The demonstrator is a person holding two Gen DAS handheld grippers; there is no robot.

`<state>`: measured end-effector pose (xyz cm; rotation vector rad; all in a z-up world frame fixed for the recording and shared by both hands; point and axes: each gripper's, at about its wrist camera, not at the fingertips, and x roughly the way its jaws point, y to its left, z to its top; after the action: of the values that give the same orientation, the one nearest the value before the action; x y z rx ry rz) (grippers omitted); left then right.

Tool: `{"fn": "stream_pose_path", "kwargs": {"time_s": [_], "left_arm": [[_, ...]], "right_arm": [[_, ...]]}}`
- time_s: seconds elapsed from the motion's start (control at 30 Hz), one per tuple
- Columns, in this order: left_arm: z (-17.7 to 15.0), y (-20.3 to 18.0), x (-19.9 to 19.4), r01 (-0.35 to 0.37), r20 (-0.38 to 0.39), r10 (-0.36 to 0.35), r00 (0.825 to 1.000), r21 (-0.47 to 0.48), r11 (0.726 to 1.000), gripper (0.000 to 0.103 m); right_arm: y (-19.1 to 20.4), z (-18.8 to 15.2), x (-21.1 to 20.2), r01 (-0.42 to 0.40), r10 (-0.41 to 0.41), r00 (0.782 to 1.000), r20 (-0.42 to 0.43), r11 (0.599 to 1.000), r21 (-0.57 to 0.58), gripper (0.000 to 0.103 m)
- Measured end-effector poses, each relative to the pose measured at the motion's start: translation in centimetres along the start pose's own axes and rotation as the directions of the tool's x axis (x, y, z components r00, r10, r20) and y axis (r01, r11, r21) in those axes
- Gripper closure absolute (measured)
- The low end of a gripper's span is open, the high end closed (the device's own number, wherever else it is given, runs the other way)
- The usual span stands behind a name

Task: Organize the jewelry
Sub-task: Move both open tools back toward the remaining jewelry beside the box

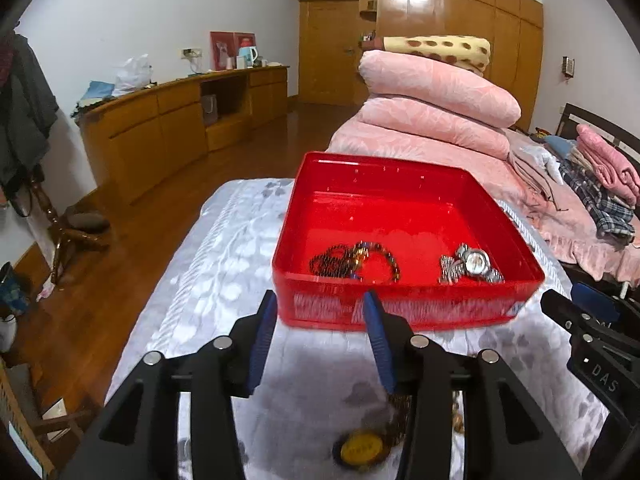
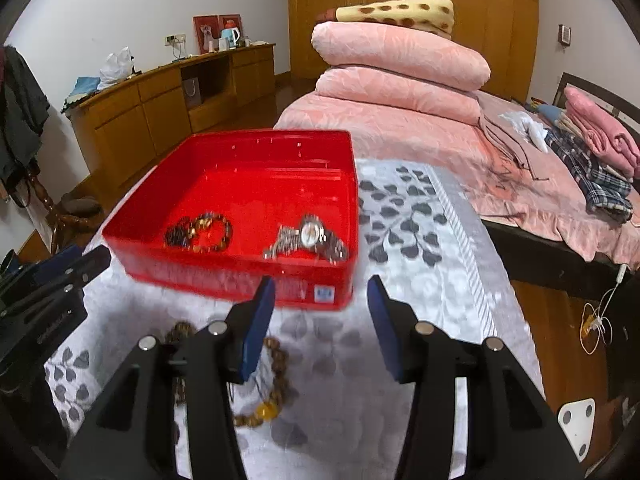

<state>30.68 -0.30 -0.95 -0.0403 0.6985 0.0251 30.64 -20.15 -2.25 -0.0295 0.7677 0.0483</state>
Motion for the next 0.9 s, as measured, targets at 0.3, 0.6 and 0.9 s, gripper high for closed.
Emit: {"fn": "stream_pose_path", "kwargs": {"time_s": [0.3,0.6,0.9], "left_arm": [[-2.4,0.5,-2.0,-0.009,-0.013,0.009,1.0,0.03,1.0,0.053],[-6.3,1.3,-3.3,-0.021,-0.065,0.023,0.998,0.037,0.999,0.051],[-9.5,2.4,-4.2,-0.057,-0.078,0.058,0.995,0.015,0.998,0.05]], "right_arm": [[0.0,-3.2,-1.8,-0.002,0.002,1.0,-0.024,1.0,-0.002,0.054],[0.6,-6.9,-2.8,-0.017,0.017,0.998,-0.059,1.0,0.0,0.052],[1.7,-9.8,-3.0,-0.051,0.051,0.996,-0.073,0.999,0.003,0.052]]}}
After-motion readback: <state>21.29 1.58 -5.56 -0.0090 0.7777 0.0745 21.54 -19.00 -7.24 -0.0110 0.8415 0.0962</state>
